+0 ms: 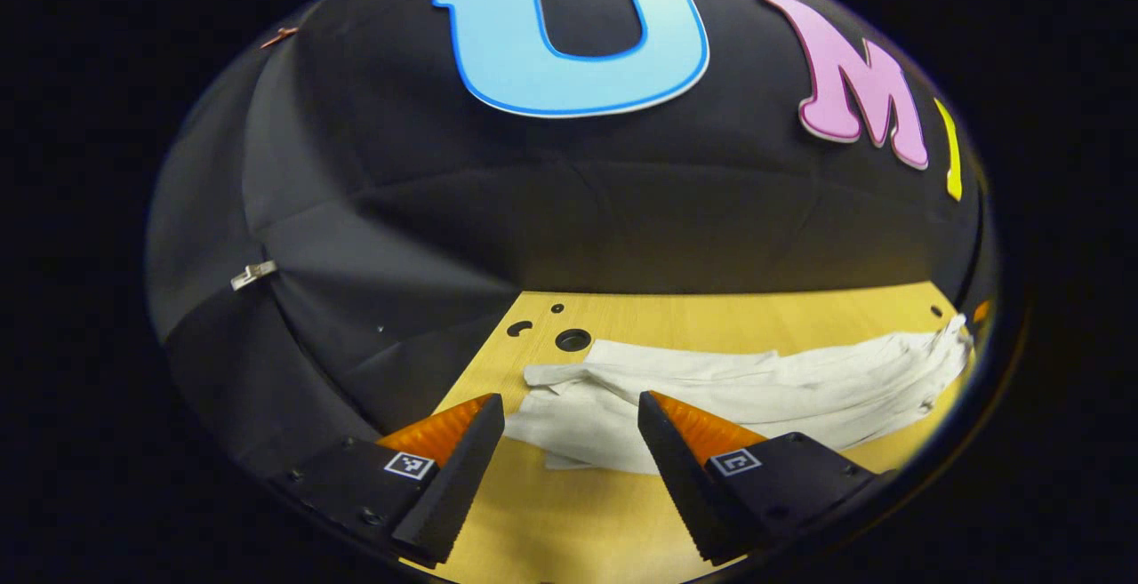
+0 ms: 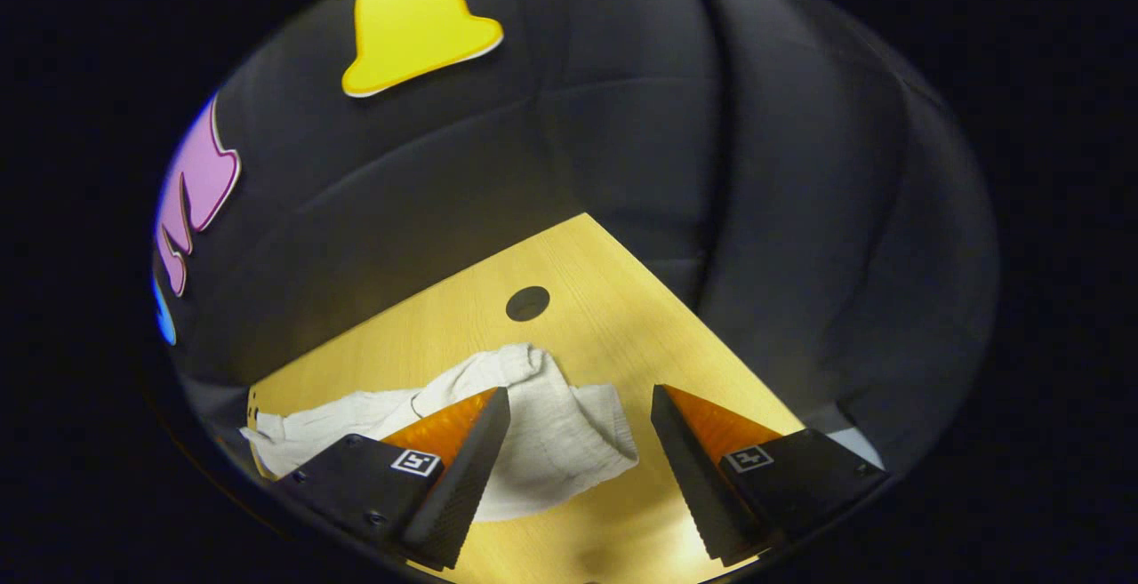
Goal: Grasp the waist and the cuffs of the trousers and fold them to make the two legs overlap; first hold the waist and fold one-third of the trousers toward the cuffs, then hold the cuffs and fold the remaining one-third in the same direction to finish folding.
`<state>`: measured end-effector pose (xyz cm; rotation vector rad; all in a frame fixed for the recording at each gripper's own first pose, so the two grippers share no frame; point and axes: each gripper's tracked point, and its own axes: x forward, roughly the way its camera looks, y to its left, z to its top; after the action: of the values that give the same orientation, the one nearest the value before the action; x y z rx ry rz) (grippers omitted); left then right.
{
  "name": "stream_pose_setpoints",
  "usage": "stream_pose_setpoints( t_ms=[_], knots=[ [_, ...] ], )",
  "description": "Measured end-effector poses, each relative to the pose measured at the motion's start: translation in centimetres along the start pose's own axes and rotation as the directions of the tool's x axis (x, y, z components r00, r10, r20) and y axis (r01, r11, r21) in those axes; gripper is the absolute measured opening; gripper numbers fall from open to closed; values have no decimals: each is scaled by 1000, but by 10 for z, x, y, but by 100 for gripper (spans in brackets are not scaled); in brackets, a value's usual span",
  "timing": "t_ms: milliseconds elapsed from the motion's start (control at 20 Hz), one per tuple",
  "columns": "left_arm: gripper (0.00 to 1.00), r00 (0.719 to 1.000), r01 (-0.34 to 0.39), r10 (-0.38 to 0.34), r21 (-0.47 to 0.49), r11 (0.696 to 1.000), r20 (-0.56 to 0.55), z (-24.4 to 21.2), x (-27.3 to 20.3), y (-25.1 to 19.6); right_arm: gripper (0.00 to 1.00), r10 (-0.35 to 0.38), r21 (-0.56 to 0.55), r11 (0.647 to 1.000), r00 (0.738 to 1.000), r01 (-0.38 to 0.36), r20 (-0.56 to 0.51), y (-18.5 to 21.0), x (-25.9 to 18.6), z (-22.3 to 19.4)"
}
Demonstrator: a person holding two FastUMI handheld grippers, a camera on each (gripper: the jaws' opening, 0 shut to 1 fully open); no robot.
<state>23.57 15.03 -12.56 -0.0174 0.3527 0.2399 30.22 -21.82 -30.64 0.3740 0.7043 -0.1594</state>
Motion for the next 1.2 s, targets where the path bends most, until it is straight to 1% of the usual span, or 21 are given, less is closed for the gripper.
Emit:
stream_pose_setpoints(
  t_ms=[100, 200, 300, 450, 600, 800, 950, 1050, 1150, 1200],
  knots=[
    [96, 1000, 0, -1, -54, 999, -4, -1, -22, -4, 99, -8, 55, 998, 1000, 8, -5, -3, 8, -15],
    [97, 1000, -9, 8, -96, 995, -7, -4, -41, -6, 99, -41, 77, 996, 999, 41, 9, -6, 16, -25],
    [97, 1000, -19, 18, -122, 992, -15, -8, -56, -7, 99, -79, 105, 992, 996, 76, 27, -11, 20, -31],
    [97, 999, -32, 28, -147, 989, -34, -16, -67, -11, 99, -98, 142, 986, 995, 92, 35, -11, 24, -41],
    [97, 998, -37, 28, -173, 984, -50, -23, -75, -18, 99, -105, 109, 989, 992, 97, 66, -12, 28, -44],
    [98, 998, -37, 22, -250, 967, -61, -29, -84, -27, 99, -132, 29, 991, 985, 130, 110, -11, 30, -45],
    [98, 996, -51, 31, -252, 966, -81, -38, -90, -27, 98, -156, -1, 988, 980, 158, 123, -11, 32, -48],
    [98, 995, -59, 39, -242, 968, -90, -42, -94, -27, 93, -169, -21, 985, 978, 173, 126, -10, 35, -51],
    [98, 995, -65, 44, -229, 971, -93, -45, -97, -25, 84, -185, -31, 981, 975, 190, 124, -9, 36, -53],
    [98, 994, -67, 46, -227, 972, -98, -48, -98, -27, 83, -177, -27, 983, 978, 181, 112, -7, 37, -55]
  ],
)
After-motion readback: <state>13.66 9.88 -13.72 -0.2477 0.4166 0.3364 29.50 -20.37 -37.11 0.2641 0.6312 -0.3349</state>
